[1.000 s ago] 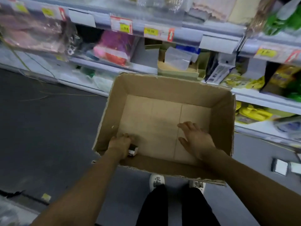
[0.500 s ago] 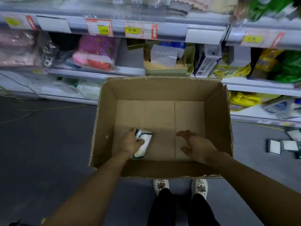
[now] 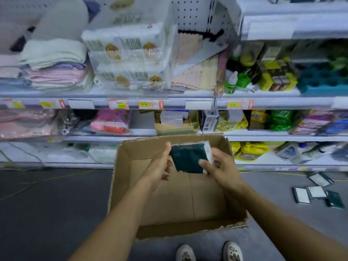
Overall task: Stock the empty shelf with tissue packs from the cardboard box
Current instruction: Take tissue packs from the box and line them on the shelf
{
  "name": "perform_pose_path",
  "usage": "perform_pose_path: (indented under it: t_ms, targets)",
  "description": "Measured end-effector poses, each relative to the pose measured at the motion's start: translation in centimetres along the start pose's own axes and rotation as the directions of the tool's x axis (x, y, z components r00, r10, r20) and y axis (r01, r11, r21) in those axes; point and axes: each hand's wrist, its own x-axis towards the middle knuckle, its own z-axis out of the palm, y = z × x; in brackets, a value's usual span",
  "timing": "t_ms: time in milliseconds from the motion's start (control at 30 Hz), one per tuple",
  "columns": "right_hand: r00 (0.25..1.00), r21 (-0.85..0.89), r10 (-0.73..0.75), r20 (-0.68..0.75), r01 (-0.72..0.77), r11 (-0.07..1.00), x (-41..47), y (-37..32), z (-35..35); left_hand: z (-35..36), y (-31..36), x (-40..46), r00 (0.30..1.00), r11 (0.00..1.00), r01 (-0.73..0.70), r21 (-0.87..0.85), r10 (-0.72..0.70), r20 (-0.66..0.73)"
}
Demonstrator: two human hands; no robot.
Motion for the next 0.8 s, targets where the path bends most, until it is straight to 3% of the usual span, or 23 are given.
perform_pose_path:
  t_ms: [33,100,267,467,567,700,800]
  targets:
    - [0.992,0.207,0.125,-0.01,-0.12,0.971,0.0,-1.0,-0.8,-0.1,0.6,-0.3,0.998,0.997,-0.063,0.036,0.063,-0.004]
    - [0.971,0.39,0.239,0.013,-0.225,0.893,0.0,-2.4,-2.5,0.2,2.2,-1.2,0.984,0.985,-0.169,0.027,0.167,0.065]
    - [0.967,0.421,0.242,0.078,-0.252,0.871,0.2,-4.3,-6.0,2.4,6.8,-3.2,0.955,0.961,-0.249,-0.123,0.265,0.136]
    - [0.993,0.383,0.115,-0.035,-0.093,0.919,0.8,-7.2,-12.0,6.3,11.9,-4.5,0.88,0.895,-0.439,-0.075,0.445,0.168]
    - [0.988,0.259,0.038,-0.148,0.001,0.966,2.0,-8.4,-17.1,9.5,15.9,-5.4,0.821,0.841,-0.54,-0.033,0.535,0.2]
    - [0.972,0.109,-0.068,-0.225,0.095,0.989,3.5,-11.4,-24.7,13.9,22.1,-6.4,0.667,0.68,-0.733,0.03,0.709,0.227]
    - [0.941,-0.013,-0.168,-0.294,0.172,0.985,5.8,-13.9,-29.5,16.3,26.8,-6.8,0.571,0.573,-0.819,0.041,0.805,0.159]
